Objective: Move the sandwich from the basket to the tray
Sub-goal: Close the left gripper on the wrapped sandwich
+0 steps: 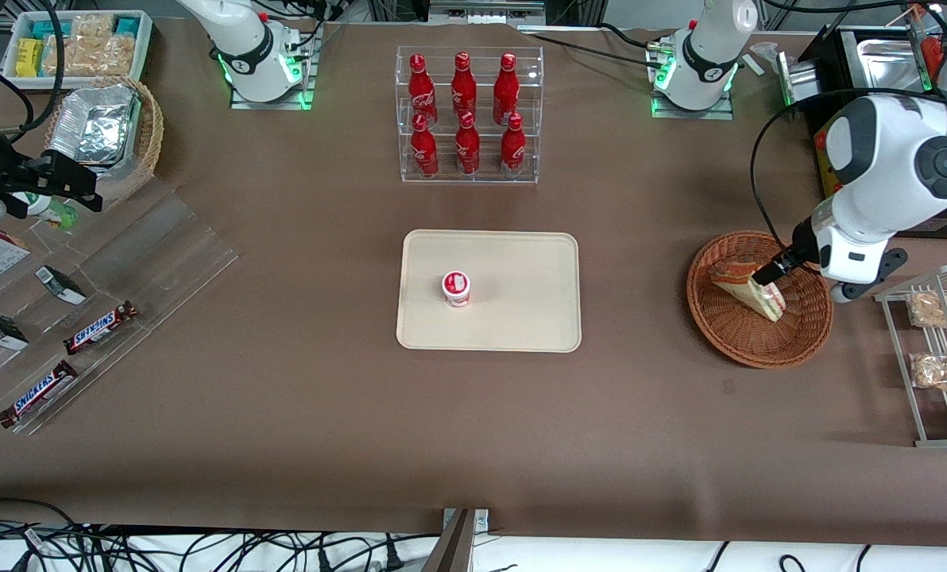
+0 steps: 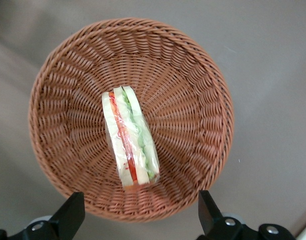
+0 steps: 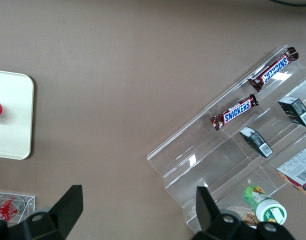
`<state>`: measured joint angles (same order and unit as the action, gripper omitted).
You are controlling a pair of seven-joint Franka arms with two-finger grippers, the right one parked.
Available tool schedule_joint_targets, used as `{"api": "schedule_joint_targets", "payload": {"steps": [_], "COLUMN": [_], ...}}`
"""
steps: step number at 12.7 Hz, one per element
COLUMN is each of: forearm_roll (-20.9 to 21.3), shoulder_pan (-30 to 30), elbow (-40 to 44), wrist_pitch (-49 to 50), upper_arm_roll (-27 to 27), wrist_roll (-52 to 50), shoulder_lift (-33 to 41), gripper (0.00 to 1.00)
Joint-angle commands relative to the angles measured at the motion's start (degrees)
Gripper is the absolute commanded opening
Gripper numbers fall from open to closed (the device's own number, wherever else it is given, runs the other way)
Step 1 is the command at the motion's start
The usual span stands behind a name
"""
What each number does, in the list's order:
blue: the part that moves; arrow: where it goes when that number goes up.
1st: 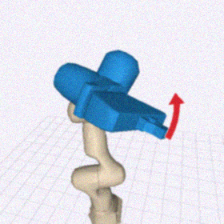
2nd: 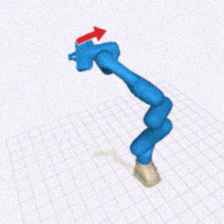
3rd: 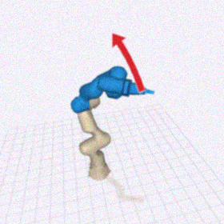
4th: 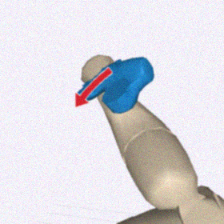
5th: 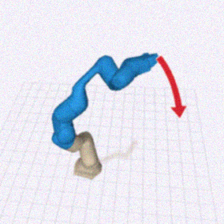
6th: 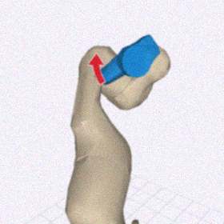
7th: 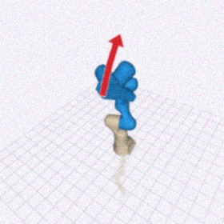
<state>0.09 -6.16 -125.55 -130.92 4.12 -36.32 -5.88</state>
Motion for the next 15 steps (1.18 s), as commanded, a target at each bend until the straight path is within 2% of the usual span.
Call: {"api": "schedule_joint_targets", "payload": {"steps": [1,3,7,11,14,15], "forearm_roll": [4.37,6.41,6.5,6.5,6.41,6.5], "shoulder_pan": [-0.96,-1.14,-1.14,-1.49,-1.49,-1.49], "elbow": [-2.25,-2.77,-5.14,-8.39,-8.66,-8.66], "wrist_pitch": [-4.07,-6.26,-12.68,-20.5,-21.04,-21.04], "upper_arm_roll": [0.36,0.45,0.36,0.27,0.27,0.18], "wrist_roll": [-5.85,-9.71,-15.35,-16.76,-16.85,-16.94], "shoulder_lift": [-0.97,-2.47,-5.1,-7.56,-8.1,-8.1], "gripper": [1.0,1.0,1.0,1.0,1.0,0.52]}}
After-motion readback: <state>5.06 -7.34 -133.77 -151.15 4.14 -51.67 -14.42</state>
